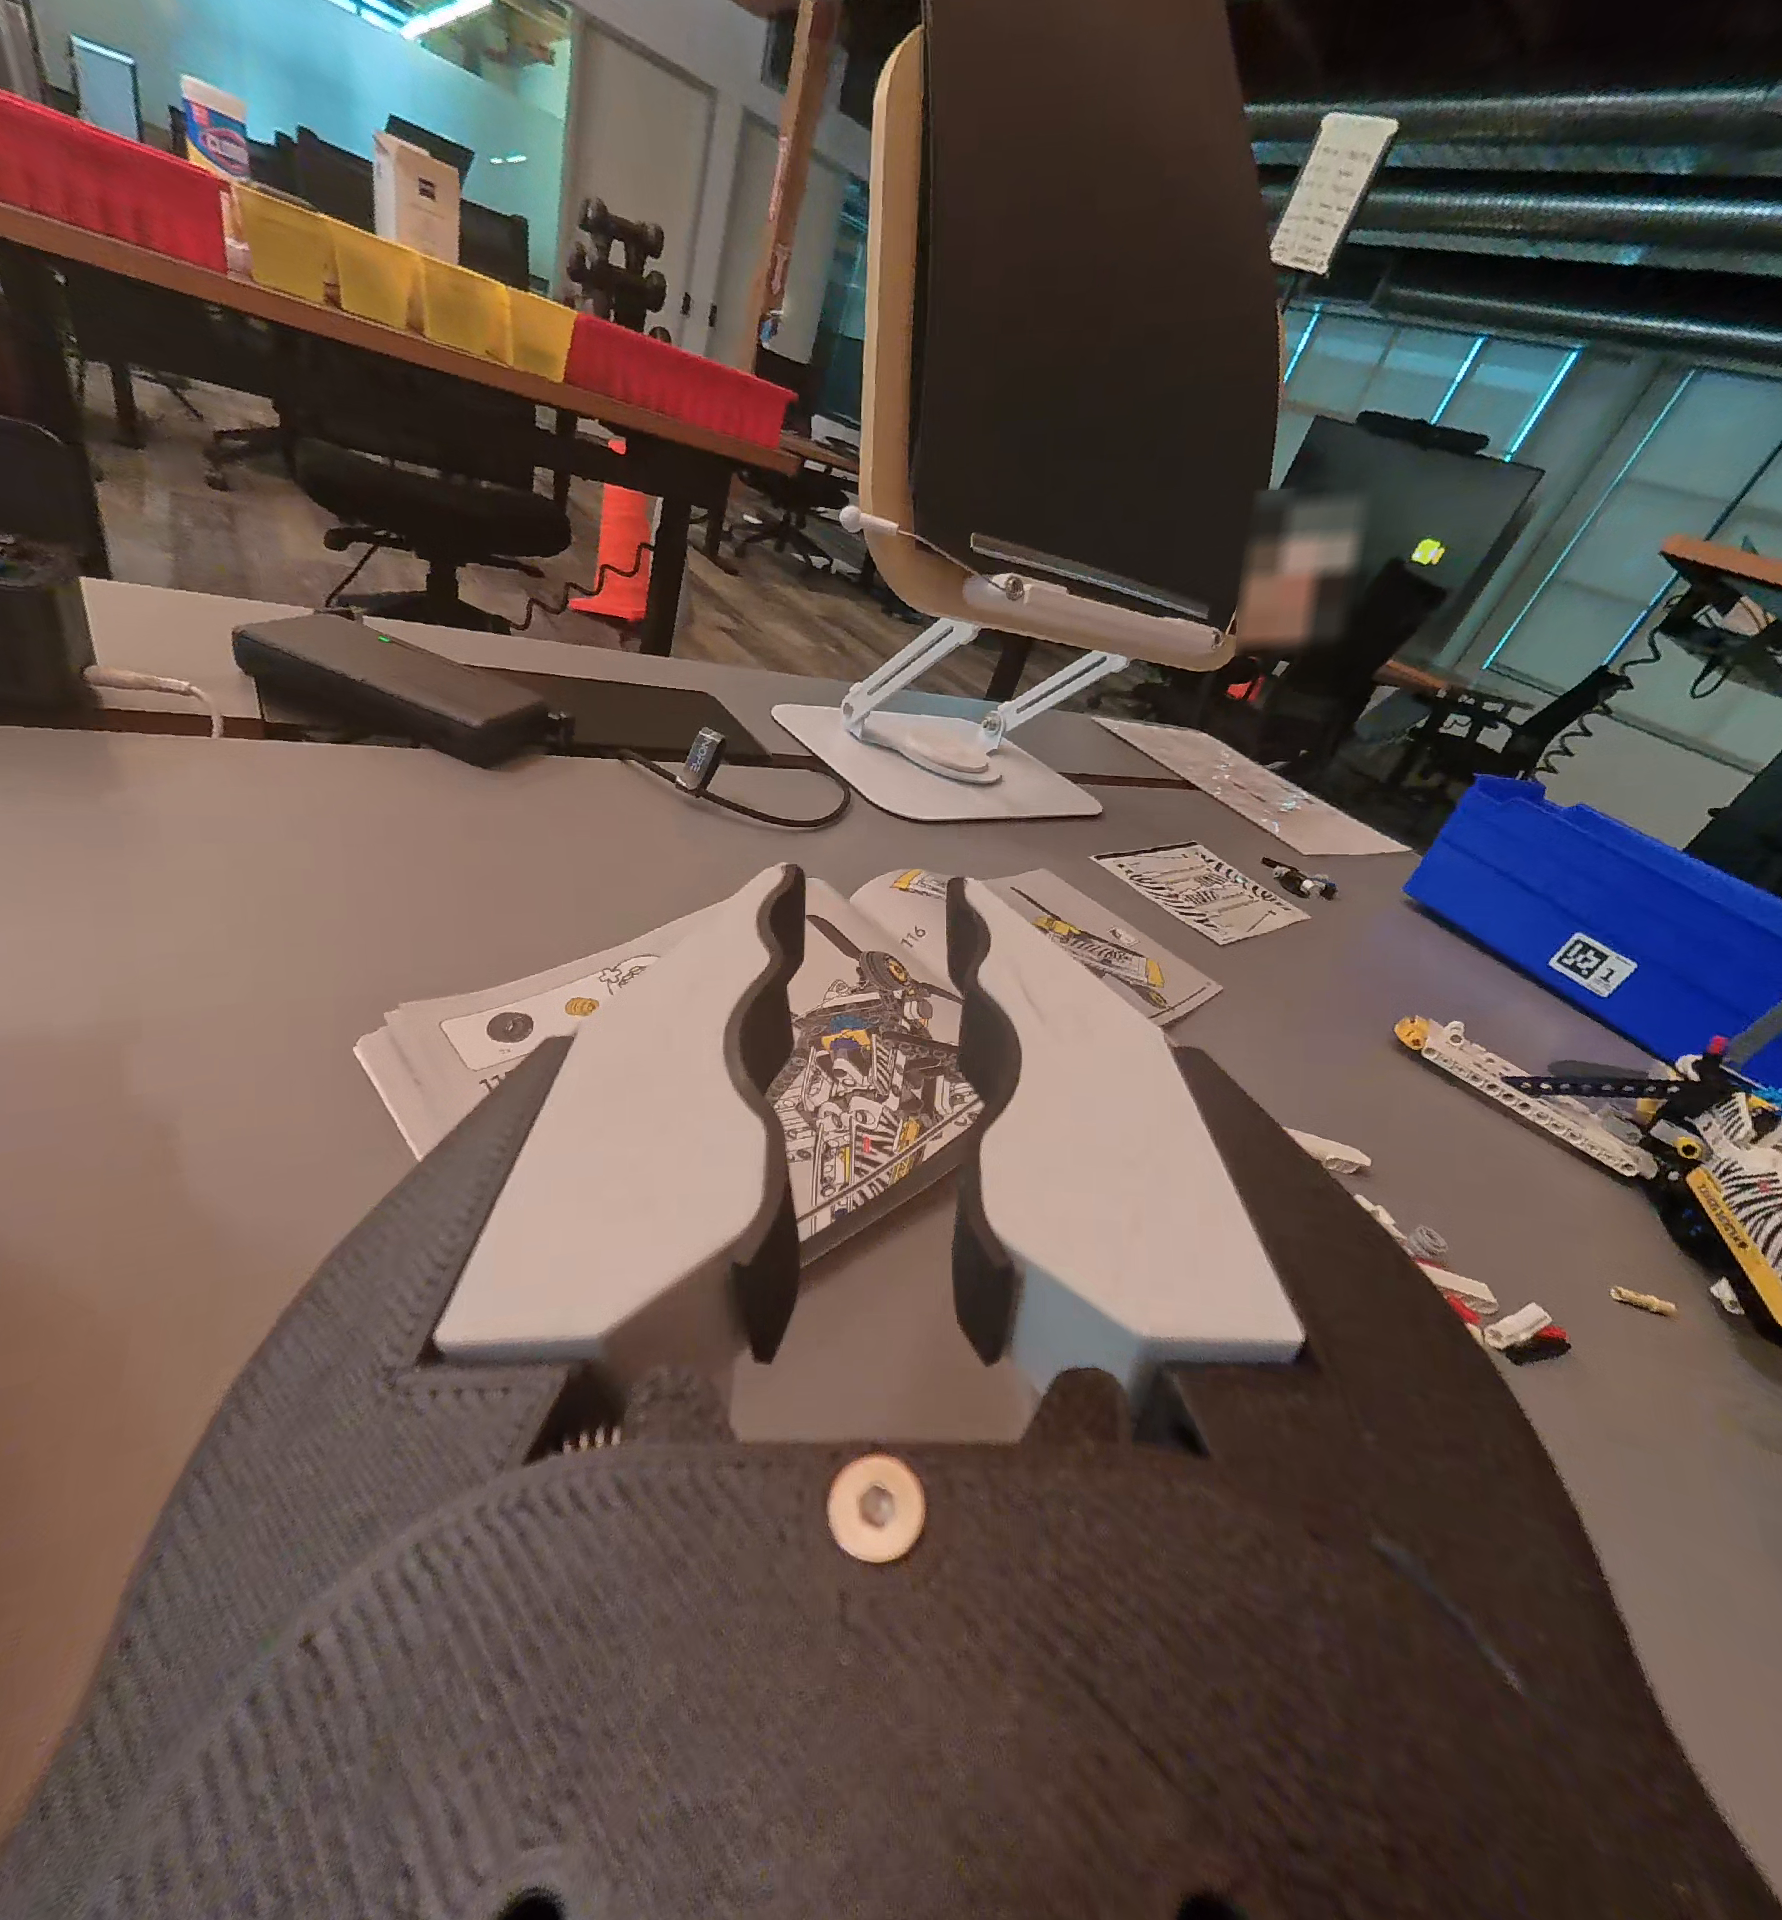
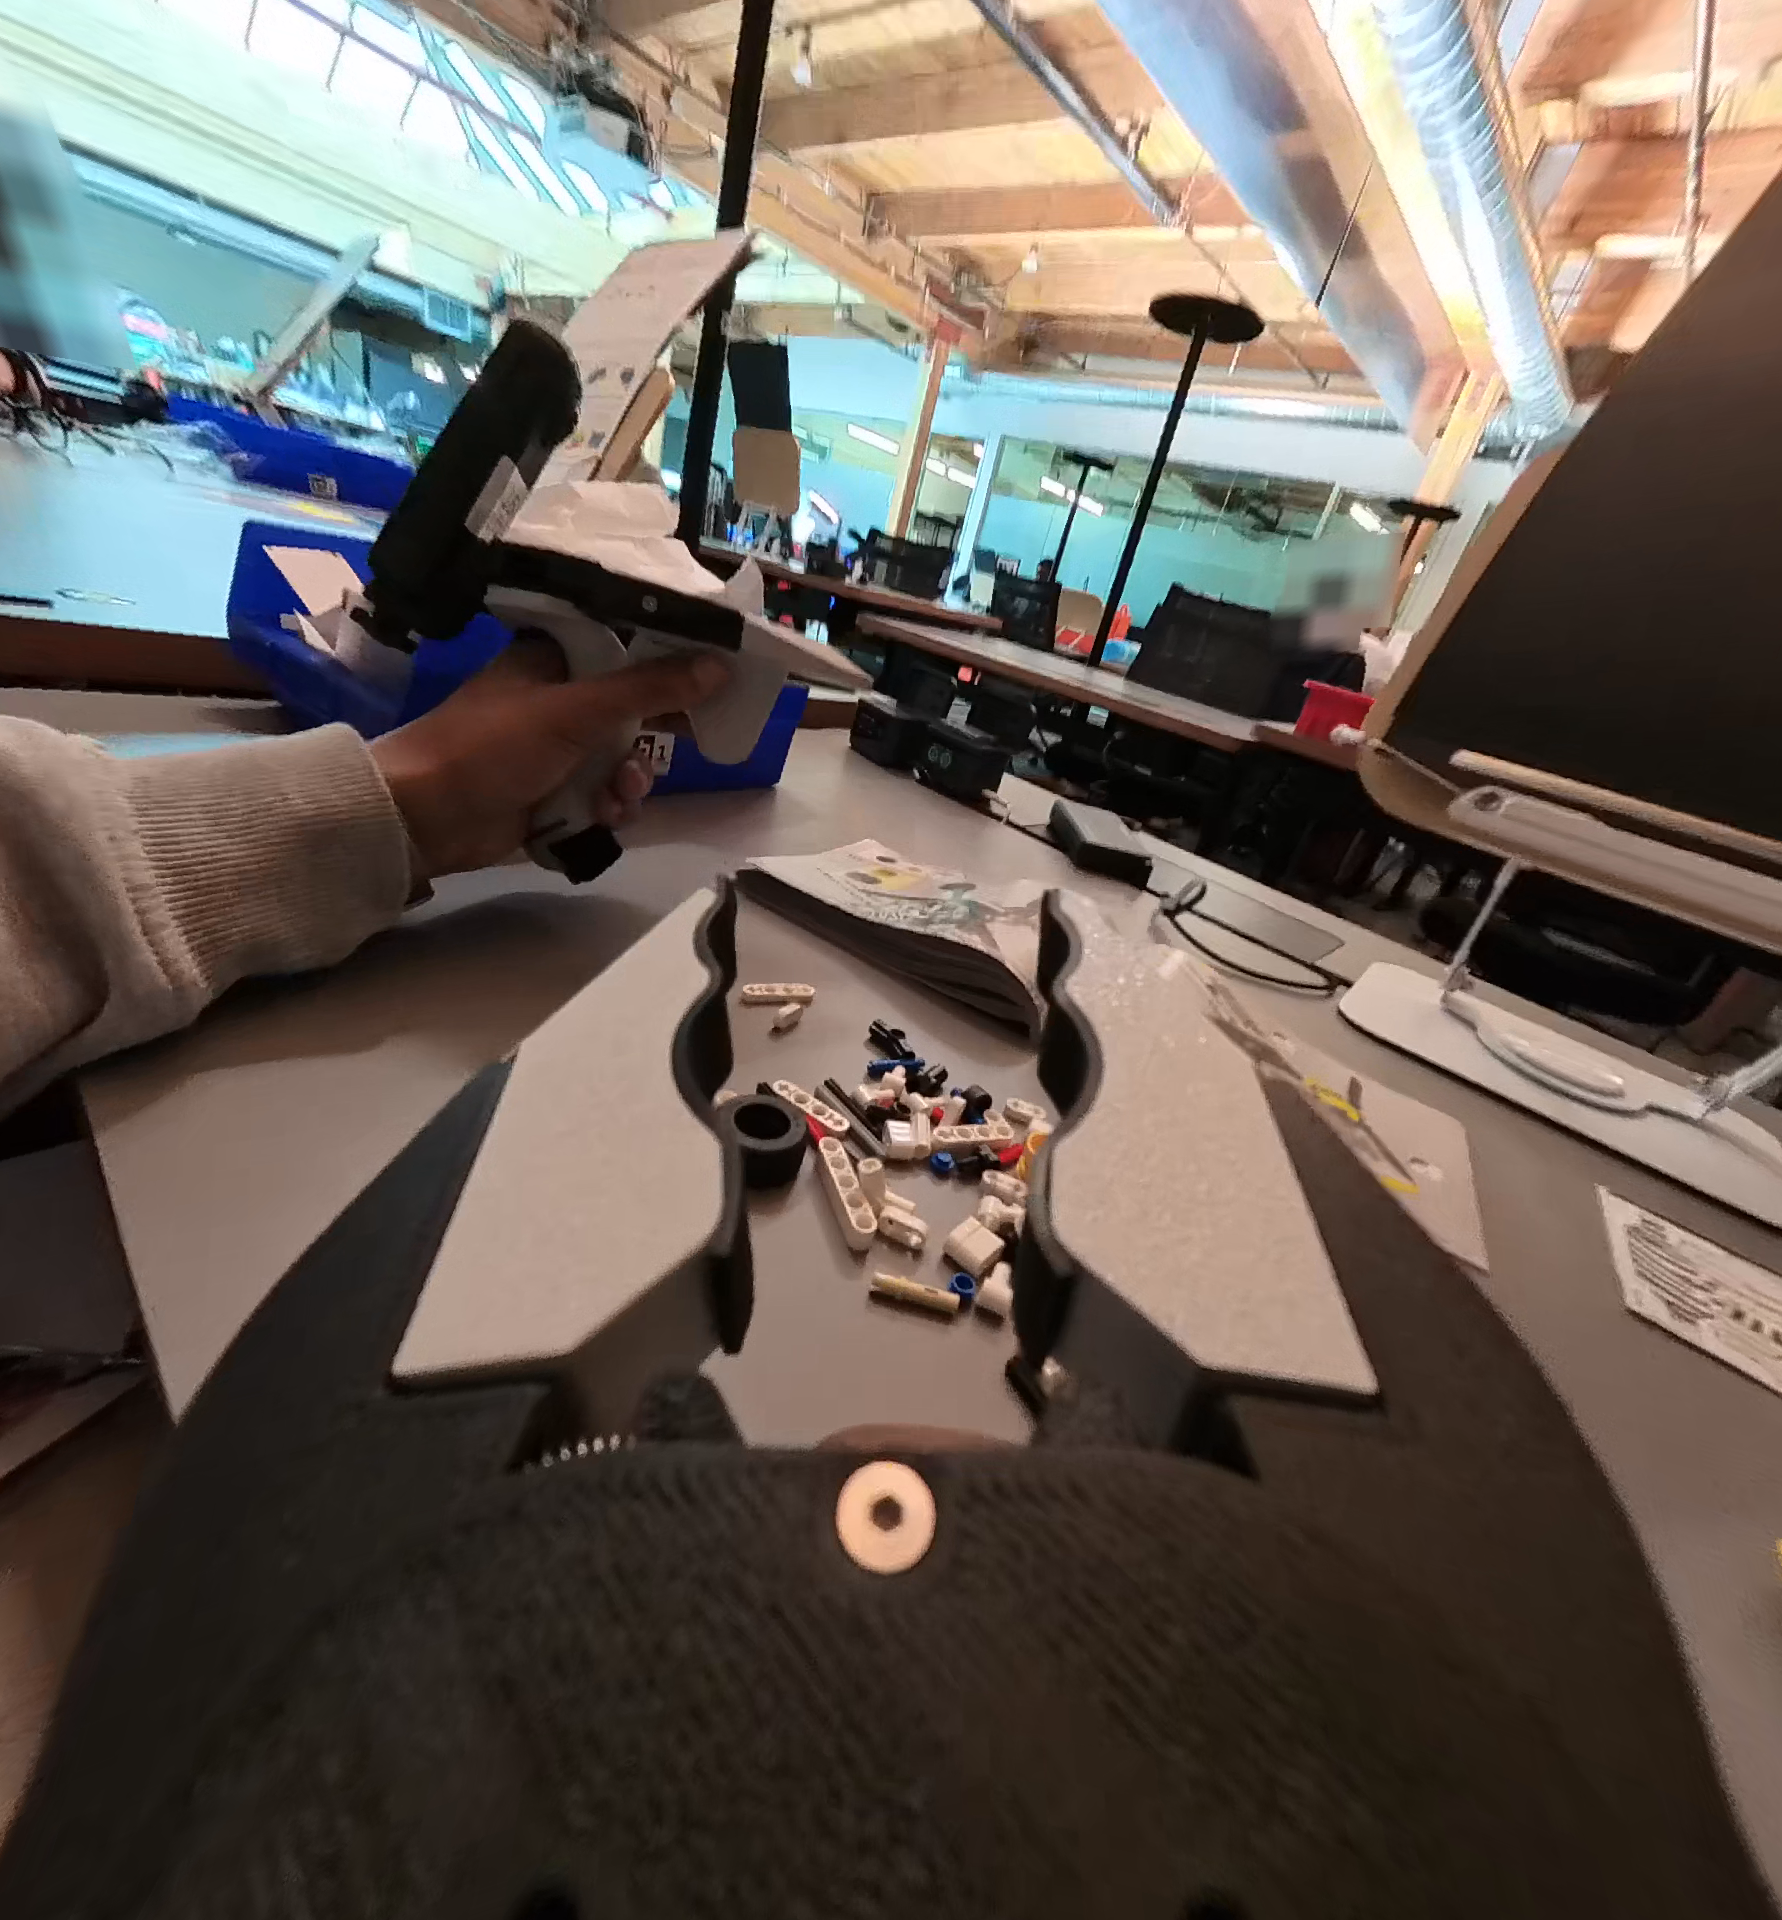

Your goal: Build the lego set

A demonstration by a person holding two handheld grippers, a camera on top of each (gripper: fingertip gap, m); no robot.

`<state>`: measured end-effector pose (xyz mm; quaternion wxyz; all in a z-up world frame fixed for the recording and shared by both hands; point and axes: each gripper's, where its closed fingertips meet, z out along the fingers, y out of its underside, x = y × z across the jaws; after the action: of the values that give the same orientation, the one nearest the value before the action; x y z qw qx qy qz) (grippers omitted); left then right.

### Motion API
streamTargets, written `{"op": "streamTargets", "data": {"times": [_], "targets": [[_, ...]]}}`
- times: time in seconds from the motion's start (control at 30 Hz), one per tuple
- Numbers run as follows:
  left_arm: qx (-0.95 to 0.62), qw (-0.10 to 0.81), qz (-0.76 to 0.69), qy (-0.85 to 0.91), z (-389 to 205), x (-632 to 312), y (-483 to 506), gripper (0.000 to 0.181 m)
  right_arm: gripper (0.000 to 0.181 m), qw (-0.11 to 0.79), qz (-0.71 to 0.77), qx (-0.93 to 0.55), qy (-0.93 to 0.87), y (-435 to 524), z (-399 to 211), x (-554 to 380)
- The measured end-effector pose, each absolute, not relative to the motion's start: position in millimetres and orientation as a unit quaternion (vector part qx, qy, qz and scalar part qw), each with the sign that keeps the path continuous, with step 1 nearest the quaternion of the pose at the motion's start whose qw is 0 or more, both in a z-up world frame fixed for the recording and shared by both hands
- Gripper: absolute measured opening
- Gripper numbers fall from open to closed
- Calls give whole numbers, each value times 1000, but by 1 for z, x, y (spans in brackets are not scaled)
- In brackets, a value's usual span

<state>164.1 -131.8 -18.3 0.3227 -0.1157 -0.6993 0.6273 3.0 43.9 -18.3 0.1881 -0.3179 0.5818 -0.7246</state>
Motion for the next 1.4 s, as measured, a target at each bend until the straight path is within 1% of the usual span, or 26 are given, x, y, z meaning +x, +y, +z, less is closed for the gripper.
{"op": "streamTargets", "data": {"times": [0.07, 0.17, 0.33, 0.53, 0.67, 0.8, 0.9, 1.17, 1.3, 1.4], "targets": [[-121, 326, 626, -698, -17, 162, -133, 24, 58, 202, -704, -315, 603, 37, -23, 13], [-134, 316, 614, -710, -23, 159, -136, 25, 61, 261, -668, -321, 618, 32, -24, 40], [-149, 329, 595, -718, -29, 147, -134, 26, 60, 321, -624, -327, 633, 26, -31, 64], [-135, 326, 589, -727, -36, 150, -137, 26, 60, 379, -627, -308, 606, 31, -20, 55], [-125, 347, 568, -736, -44, 149, -139, 26, 63, 458, -593, -267, 606, 30, -16, 48], [-127, 336, 564, -744, -49, 150, -140, 27, 65, 517, -556, -235, 607, 30, -16, 44], [-132, 325, 561, -750, -53, 150, -141, 27, 65, 526, -546, -235, 609, 32, -17, 45], [-141, 322, 554, -754, -57, 147, -140, 26, 64, 503, -544, -283, 610, 42, -21, 57], [-141, 322, 556, -753, -56, 147, -140, 26, 64, 505, -540, -286, 609, 43, -21, 59], [-117, 292, 565, -762, -58, 160, -145, 29, 64, 508, -541, -283, 608, 42, -21, 58]]}}
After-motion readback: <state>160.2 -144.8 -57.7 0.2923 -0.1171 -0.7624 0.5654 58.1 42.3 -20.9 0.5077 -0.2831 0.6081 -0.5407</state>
